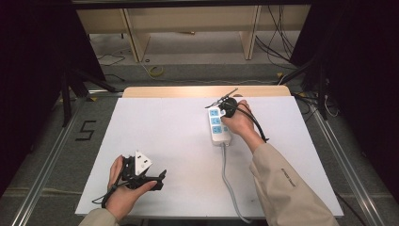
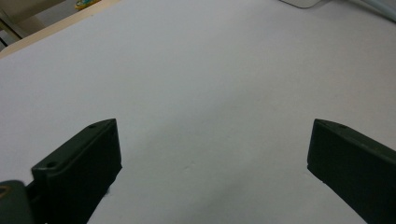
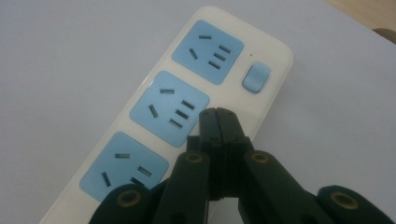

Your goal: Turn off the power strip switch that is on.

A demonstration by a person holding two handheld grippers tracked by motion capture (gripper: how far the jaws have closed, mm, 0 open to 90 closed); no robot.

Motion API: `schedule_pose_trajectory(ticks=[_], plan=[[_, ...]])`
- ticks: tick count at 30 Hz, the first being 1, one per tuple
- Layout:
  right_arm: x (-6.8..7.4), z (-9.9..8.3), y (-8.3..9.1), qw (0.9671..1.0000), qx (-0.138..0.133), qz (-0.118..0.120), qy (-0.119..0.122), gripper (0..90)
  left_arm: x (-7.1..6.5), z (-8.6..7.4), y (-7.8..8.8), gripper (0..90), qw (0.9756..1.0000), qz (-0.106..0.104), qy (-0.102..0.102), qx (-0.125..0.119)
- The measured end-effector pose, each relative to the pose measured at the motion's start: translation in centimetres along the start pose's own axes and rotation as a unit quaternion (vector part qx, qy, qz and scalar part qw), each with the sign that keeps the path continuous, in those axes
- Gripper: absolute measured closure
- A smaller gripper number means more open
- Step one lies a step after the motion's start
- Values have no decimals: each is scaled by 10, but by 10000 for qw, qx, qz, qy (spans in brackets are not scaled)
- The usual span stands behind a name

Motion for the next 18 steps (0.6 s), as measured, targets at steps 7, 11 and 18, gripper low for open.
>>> schedule_pose_trajectory(ticks=[7, 11, 18], plan=[[-1, 0, 0, 9999, 10, 47, -120, 900, 0, 0, 0, 23, 10000, -1, -44, 13], [-1, -1, 0, 9998, -22, 73, -184, 900, 0, 0, 1, 22, 10000, 5, -29, -2], [1, 0, 1, 10000, -20, -59, -61, 900, 1, 0, 1, 22, 10000, 11, -25, 3]])
Point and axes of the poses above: each handheld gripper's, and its own axes: y roughly backward along the jaws, z roughly out of its top, x roughly to its left, the point moved 6 cm from there along -y, roughly forward along the jaws, and after that the axes turned 13 degrees about y, right-handed, at the moved point
